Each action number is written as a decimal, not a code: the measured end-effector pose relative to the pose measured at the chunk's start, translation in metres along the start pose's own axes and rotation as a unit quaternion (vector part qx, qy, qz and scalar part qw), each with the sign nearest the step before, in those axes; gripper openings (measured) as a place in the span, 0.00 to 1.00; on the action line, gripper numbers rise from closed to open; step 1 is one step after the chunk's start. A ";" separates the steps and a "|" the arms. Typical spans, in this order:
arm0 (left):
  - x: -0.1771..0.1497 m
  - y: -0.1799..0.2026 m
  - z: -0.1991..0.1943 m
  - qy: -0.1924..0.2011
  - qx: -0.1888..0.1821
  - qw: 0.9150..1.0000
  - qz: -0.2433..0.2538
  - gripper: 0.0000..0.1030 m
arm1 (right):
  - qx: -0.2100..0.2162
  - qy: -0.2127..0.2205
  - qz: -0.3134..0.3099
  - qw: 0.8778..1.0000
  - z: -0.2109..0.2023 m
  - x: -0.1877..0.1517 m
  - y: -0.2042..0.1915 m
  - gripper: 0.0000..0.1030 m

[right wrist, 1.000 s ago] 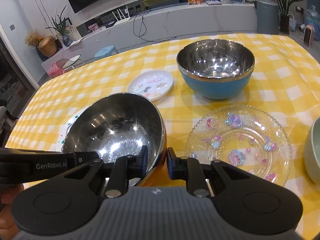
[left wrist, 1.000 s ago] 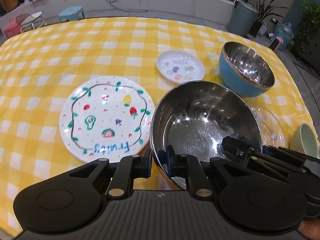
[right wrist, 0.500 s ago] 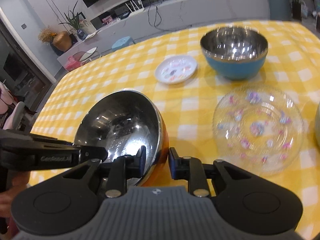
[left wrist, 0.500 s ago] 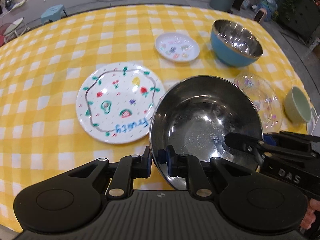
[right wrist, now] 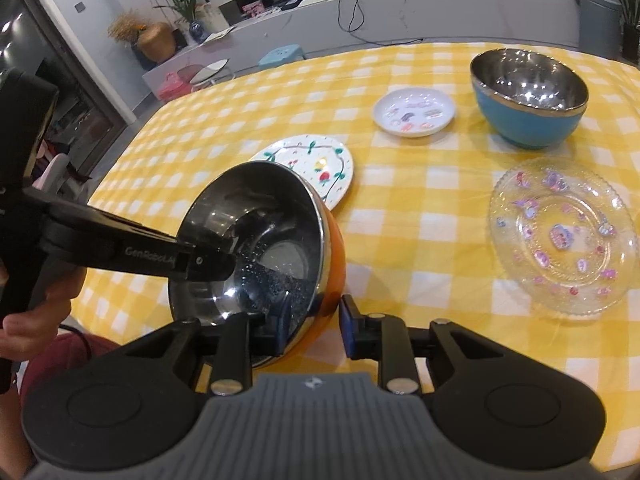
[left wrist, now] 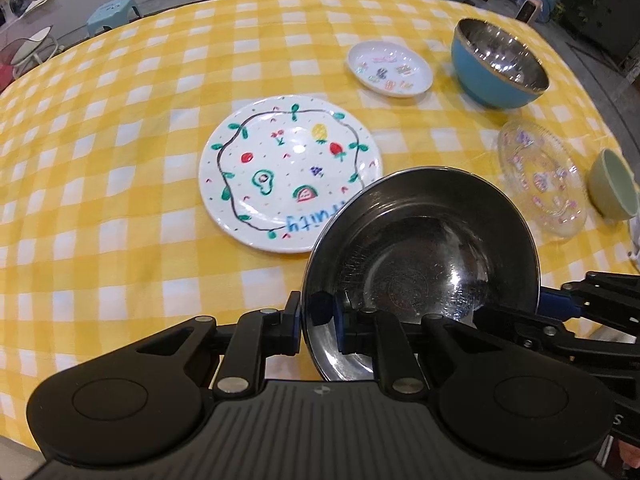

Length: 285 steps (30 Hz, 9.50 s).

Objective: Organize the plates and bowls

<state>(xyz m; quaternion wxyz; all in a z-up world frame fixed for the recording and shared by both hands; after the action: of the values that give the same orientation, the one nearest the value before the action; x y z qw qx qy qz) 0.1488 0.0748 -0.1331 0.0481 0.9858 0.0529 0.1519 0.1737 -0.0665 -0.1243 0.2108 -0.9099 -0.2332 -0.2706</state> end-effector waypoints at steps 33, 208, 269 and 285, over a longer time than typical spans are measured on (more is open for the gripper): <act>-0.012 0.001 0.000 -0.027 0.005 0.999 0.035 0.19 | 0.039 -0.038 -0.010 0.998 0.002 -0.005 -0.006 0.35; -0.021 -0.001 -0.050 0.133 0.032 0.986 -0.091 0.17 | -0.008 0.111 -0.021 0.994 -0.052 0.002 -0.020 0.77; 0.026 0.108 -0.079 0.140 -0.048 0.988 -0.043 0.33 | -0.174 0.242 0.140 0.944 -0.187 -0.011 0.169 0.89; 0.045 0.282 -0.008 0.130 -0.128 0.978 0.099 0.43 | -0.239 0.113 0.188 0.946 -0.134 -0.042 0.274 0.29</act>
<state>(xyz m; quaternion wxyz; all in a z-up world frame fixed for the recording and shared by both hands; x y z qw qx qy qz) 0.2143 -0.1987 -0.0812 0.1512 0.9437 -0.0593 0.2881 0.2370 -0.3682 -0.1173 0.0595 -0.9242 0.0385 -0.3753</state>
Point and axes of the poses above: each gripper's, at about its wrist camera, not at the fingertips, and z roughly the way its jaws point, y to its right, x to its top, the point moved 10 cm from there along z, roughly the way its jaws point, and after that the axes turned 11 degrees about -z, right-handed, at the moved point
